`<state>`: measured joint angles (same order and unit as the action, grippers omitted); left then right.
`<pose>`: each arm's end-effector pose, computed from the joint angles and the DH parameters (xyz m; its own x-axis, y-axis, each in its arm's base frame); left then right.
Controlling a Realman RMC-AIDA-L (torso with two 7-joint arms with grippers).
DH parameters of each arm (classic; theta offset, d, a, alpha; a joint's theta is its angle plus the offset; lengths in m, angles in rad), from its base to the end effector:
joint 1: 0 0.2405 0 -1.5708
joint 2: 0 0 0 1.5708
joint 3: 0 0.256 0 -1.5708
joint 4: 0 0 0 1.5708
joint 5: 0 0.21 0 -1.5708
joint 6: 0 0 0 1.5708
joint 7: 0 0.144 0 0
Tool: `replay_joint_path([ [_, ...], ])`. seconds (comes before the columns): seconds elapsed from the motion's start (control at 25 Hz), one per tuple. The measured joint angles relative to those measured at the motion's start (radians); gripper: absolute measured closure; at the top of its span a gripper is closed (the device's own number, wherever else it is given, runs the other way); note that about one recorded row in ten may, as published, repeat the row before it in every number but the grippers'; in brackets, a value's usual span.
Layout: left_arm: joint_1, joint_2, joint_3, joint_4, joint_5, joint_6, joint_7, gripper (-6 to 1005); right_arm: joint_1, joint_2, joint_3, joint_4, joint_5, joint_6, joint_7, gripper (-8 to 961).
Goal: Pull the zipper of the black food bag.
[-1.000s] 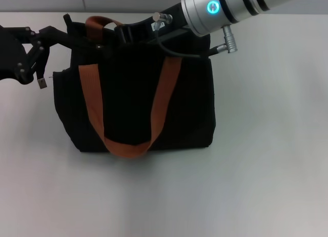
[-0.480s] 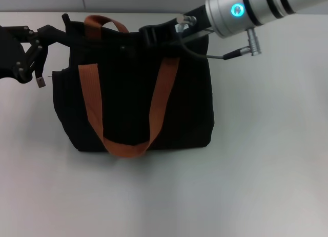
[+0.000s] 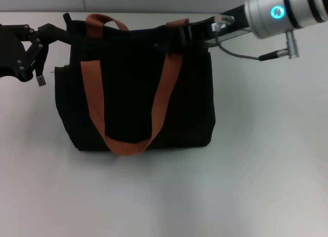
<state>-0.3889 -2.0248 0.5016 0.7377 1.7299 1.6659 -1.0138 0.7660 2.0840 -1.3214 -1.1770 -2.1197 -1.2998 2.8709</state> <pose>-0.2917 0.3135 0.0875 0.7947 -0.1037 0.5981 0.3130 -0.7742 -0.5501 0.0838 0.3924 -0.0214 0.5277 -0.8048 -0.2718 -0.8437 -0.5336 -0.0581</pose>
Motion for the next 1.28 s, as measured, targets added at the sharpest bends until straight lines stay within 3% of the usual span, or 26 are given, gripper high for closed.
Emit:
replay_joint_path([
  [0.36,0.001,0.001,0.0,-0.001,0.0,-0.003,0.001,882,-0.093,0.001,0.06,-0.111,-0.024,-0.046,0.014,954],
  [0.88,0.002,-0.001,0.0,0.0,0.0,-0.003,0.001,877,-0.118,0.003,0.083,-0.119,-0.001,-0.05,-0.001,956],
  [1.12,0.004,-0.003,0.0,-0.003,0.0,-0.002,0.001,874,-0.187,0.004,0.124,-0.113,0.196,-0.047,-0.179,954],
  [1.28,0.006,-0.003,0.0,-0.007,-0.001,0.001,0.001,873,-0.273,0.003,0.175,-0.081,0.436,-0.051,-0.411,863],
])
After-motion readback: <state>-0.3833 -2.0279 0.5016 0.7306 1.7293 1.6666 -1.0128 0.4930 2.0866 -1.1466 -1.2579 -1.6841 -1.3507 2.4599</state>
